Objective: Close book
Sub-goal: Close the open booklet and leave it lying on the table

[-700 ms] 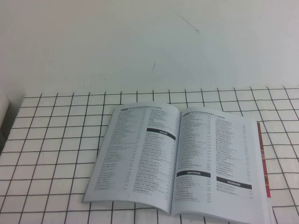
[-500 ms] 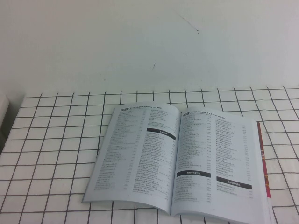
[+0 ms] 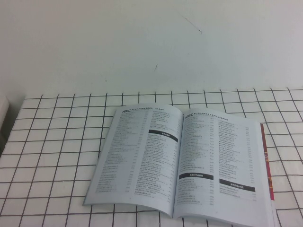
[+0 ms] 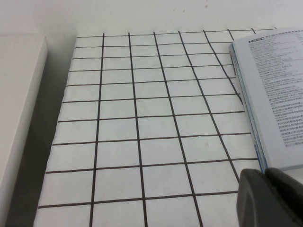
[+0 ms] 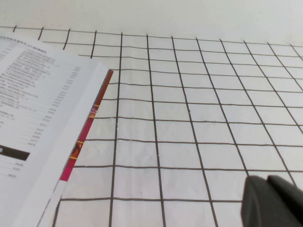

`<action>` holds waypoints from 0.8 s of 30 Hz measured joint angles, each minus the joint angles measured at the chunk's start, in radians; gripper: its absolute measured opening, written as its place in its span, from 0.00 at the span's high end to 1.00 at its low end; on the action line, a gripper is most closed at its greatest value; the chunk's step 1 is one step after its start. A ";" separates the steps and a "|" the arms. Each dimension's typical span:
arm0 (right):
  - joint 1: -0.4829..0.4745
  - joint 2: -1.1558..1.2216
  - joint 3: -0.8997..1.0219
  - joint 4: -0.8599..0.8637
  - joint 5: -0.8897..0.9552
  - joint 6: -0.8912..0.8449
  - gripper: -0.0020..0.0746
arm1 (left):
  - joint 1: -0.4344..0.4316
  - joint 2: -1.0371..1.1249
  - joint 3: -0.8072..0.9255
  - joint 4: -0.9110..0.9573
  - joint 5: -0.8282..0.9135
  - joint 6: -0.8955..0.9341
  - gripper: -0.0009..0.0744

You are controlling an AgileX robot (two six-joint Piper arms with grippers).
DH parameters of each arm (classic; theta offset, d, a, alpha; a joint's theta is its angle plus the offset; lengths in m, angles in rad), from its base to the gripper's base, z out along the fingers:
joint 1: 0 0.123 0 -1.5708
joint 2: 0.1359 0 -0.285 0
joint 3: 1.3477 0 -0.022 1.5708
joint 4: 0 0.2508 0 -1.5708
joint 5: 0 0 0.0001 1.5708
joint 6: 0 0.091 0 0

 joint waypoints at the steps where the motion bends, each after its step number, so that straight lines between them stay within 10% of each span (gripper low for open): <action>1: 0.000 0.000 0.000 0.000 0.000 0.000 0.98 | 0.000 0.000 0.000 0.000 0.000 0.000 0.99; 24: 0.000 0.000 0.000 0.000 0.000 0.000 0.98 | 0.000 0.000 0.000 0.000 -0.005 0.015 0.99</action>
